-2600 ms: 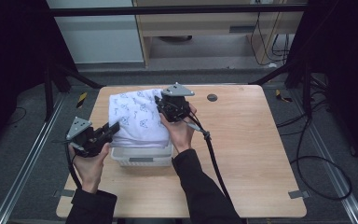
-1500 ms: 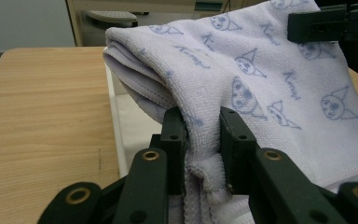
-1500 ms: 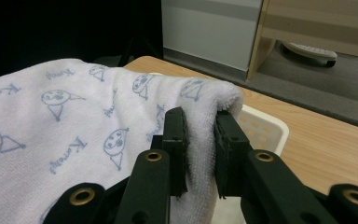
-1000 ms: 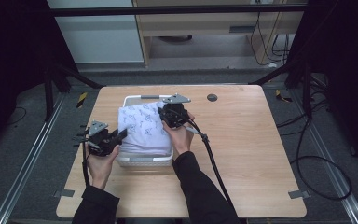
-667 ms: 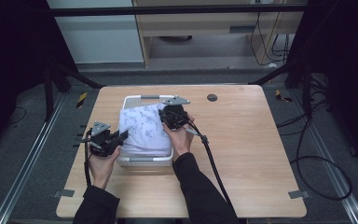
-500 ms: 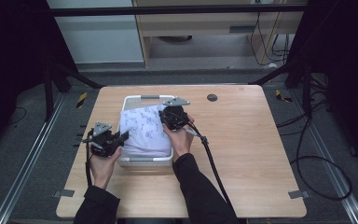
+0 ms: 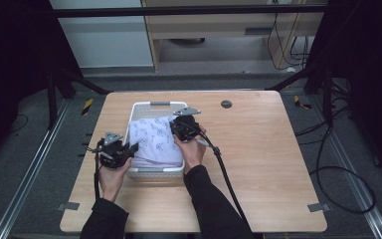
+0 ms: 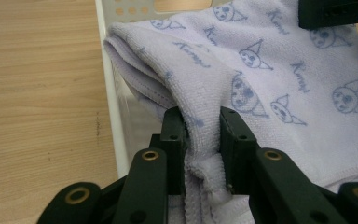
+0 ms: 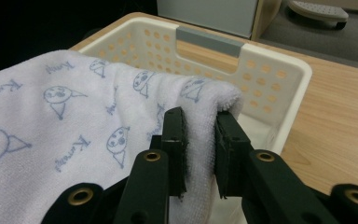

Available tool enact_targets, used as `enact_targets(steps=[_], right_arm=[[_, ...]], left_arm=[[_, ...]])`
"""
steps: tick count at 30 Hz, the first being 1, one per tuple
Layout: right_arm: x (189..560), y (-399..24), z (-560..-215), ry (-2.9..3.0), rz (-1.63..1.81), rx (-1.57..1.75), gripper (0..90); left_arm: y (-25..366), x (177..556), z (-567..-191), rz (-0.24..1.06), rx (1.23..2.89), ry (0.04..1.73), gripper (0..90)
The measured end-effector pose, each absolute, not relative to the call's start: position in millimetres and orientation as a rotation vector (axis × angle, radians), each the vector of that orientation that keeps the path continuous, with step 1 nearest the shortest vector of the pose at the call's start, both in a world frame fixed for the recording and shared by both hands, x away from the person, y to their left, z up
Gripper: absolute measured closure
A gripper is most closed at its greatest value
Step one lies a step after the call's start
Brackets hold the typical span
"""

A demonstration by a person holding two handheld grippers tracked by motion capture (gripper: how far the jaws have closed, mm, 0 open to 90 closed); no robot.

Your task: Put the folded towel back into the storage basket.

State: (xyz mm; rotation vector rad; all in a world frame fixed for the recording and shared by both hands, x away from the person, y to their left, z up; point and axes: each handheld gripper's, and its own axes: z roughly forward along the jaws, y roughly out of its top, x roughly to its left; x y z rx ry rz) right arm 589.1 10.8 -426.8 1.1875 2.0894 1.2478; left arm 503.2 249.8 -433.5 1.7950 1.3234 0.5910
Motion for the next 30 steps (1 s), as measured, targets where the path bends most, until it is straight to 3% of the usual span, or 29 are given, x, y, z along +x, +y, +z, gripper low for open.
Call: enact_targets(steps=[17, 23, 30], right_arm=[[596, 12, -437, 2.15, 1.182, 1.204, 74.3], [597, 12, -440, 2.163, 1.158, 1.2, 66.9], [595, 9, -433, 2.131, 1.176, 1.169, 64.4]], left_arm=[[246, 506, -438, 0.593, 1.829, 1.346, 71.5], [247, 506, -438, 0.603, 1.82, 1.356, 66.3], [253, 500, -426, 0.651, 1.749, 1.336, 65.3]])
